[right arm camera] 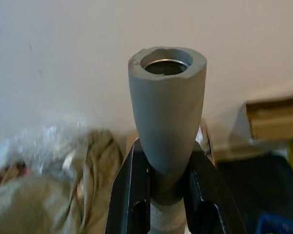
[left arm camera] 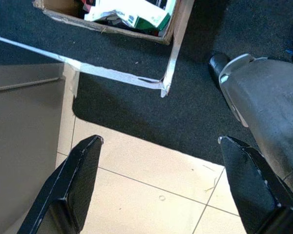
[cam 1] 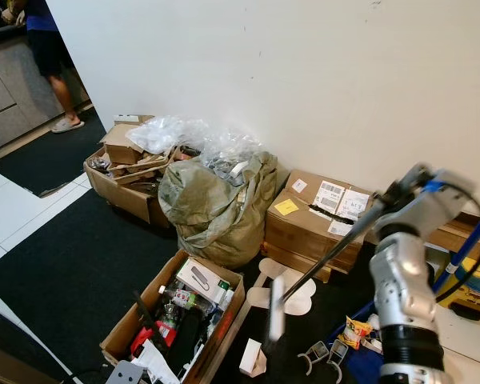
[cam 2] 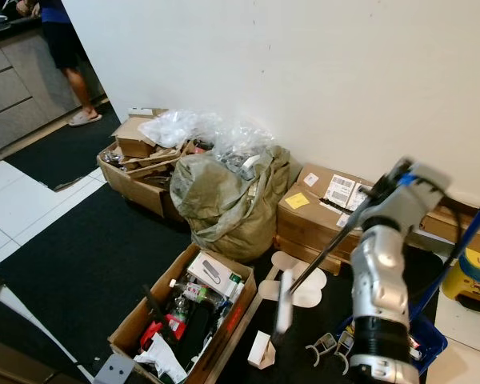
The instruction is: Sweep floor
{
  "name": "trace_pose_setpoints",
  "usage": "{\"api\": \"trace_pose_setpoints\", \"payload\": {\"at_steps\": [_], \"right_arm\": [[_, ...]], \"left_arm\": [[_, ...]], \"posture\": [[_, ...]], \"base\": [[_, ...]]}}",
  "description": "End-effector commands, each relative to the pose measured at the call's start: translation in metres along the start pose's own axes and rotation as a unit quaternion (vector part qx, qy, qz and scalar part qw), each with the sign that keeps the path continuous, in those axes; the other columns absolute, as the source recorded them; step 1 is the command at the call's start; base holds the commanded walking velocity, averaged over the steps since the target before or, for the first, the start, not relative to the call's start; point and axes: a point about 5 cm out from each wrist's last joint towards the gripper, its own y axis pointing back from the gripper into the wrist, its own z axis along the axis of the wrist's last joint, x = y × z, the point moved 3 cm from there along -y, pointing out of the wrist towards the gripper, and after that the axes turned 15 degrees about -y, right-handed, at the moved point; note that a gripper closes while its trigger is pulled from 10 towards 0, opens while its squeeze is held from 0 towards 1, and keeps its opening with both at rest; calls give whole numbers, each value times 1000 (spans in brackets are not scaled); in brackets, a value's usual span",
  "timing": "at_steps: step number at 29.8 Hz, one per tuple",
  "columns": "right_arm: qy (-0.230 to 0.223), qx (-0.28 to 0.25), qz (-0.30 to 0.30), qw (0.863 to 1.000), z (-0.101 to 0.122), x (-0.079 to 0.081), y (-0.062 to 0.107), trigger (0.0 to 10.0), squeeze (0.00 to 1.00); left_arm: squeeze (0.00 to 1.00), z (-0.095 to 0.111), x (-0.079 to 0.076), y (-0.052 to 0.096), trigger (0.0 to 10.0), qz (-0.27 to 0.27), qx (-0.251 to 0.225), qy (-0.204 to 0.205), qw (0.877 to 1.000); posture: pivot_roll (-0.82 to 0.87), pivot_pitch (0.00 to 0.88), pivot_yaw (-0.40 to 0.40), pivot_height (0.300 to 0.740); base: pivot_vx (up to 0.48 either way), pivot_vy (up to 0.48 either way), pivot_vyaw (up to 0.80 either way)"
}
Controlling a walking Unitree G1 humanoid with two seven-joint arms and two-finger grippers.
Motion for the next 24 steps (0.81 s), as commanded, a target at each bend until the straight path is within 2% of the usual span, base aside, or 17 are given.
{"api": "trace_pose_setpoints", "payload": {"at_steps": [1,13,16,21,24], "right_arm": [[3,8,5,1000,-4,6,1,10000,0],[-21,51,-1,998,-30,4,8,10000,0],[-31,60,4,998,-36,6,10,10000,0],[-64,89,38,993,-57,15,18,10000,0],[-69,94,44,992,-61,17,20,10000,0]], "left_arm": [[0,-8,2,2,10000,-2,14,0,1000],[0,-10,0,2,10000,-4,15,0,1000],[0,-10,0,2,10000,-4,16,0,1000],[0,-12,-1,2,10000,-6,17,1,1000],[0,-13,-2,3,10000,-7,17,1,1000]], "posture": [[-40,66,105,740],[-31,79,99,740],[-33,82,98,740],[-26,99,93,740],[-25,101,93,740]], "base": [[0,0,0],[0,0,0],[0,0,0],[0,0,0],[0,0,0]]}}
